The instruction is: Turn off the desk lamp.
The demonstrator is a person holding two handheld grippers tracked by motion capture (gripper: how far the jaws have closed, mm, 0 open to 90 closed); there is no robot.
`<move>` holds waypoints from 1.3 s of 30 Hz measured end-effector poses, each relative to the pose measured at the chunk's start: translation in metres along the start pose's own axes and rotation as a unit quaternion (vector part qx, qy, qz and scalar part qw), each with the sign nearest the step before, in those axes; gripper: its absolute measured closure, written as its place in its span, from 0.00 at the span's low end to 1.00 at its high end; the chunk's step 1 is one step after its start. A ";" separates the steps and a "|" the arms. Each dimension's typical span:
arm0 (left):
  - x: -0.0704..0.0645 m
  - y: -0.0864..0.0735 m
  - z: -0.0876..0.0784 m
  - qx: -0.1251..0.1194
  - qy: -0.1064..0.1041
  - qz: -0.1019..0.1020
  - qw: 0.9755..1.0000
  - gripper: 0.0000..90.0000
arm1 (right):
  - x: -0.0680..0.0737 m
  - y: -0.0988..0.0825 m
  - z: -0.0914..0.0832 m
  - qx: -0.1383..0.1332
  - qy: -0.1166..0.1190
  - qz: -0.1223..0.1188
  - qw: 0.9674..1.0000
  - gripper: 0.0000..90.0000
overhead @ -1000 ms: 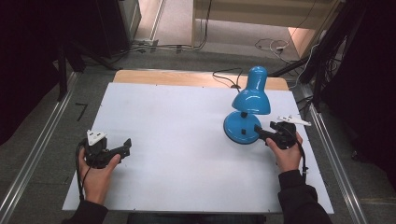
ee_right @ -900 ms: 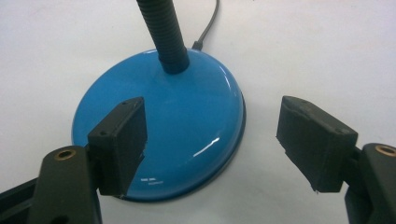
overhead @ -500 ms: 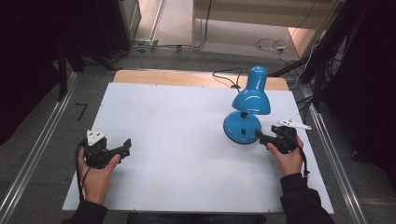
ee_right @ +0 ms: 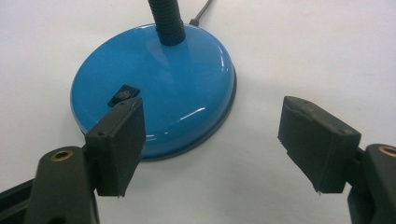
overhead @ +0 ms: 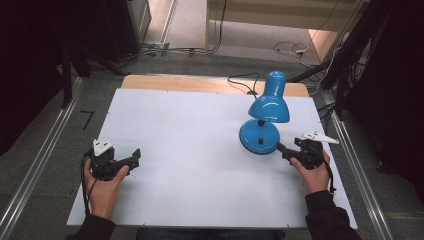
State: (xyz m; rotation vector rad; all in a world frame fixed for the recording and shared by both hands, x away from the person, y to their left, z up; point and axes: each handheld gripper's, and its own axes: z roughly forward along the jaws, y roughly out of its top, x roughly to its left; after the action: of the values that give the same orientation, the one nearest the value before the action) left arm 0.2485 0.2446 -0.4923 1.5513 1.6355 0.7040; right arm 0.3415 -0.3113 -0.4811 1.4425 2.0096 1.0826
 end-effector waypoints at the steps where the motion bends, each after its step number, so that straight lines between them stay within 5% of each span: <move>1: 0.000 0.000 0.000 0.000 0.000 0.000 1.000 0.09 | 0.000 -0.001 -0.001 0.000 0.000 0.001 1.000 0.24; 39: 0.001 0.000 0.000 0.000 -0.001 -0.003 1.000 0.09 | -0.018 -0.020 -0.029 -0.004 -0.008 0.013 1.000 0.24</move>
State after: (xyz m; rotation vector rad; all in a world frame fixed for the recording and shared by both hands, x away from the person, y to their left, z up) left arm 0.2484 0.2453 -0.4926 1.5468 1.6387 0.6997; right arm 0.3155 -0.3410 -0.4811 1.4738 1.9789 1.0855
